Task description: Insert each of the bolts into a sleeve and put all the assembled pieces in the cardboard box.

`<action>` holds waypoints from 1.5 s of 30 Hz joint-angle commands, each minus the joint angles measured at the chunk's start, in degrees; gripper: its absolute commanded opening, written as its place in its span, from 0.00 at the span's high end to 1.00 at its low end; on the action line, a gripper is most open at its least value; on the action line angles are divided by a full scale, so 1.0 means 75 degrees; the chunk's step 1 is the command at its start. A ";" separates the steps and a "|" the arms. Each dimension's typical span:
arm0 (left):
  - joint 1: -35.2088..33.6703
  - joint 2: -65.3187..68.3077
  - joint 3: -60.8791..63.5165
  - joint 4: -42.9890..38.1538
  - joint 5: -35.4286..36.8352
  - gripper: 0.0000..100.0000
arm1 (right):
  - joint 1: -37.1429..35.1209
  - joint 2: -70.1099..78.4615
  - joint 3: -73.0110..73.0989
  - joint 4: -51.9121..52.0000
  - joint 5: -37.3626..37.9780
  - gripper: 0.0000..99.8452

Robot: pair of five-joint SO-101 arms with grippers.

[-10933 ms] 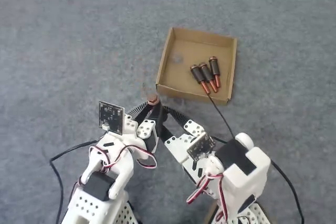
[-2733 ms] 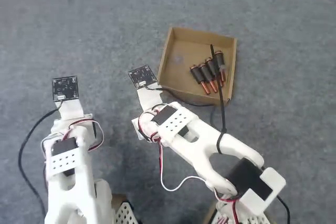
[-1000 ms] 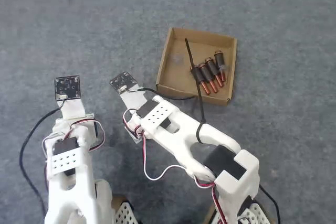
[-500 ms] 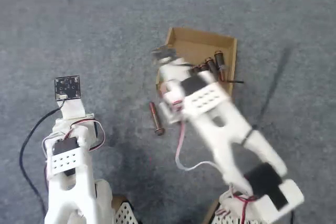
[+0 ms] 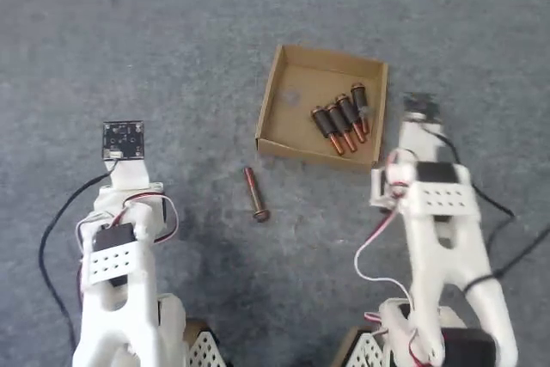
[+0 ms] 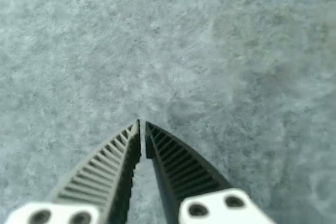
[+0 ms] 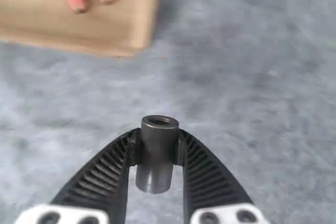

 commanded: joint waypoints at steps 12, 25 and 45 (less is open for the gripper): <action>0.3868 0.2719 -0.4026 0.3376 -0.0340 0.99 | 0.1178 -0.0486 0.0645 -0.1354 0.0223 0.99; 0.5005 0.5216 -0.5480 0.1676 -0.0563 0.99 | 0.1541 -0.0486 0.0938 -0.1987 0.0586 0.99; 0.4818 0.6482 -0.5855 0.2919 -0.3247 0.99 | 0.1495 -0.0475 0.0938 -0.1928 0.0598 0.99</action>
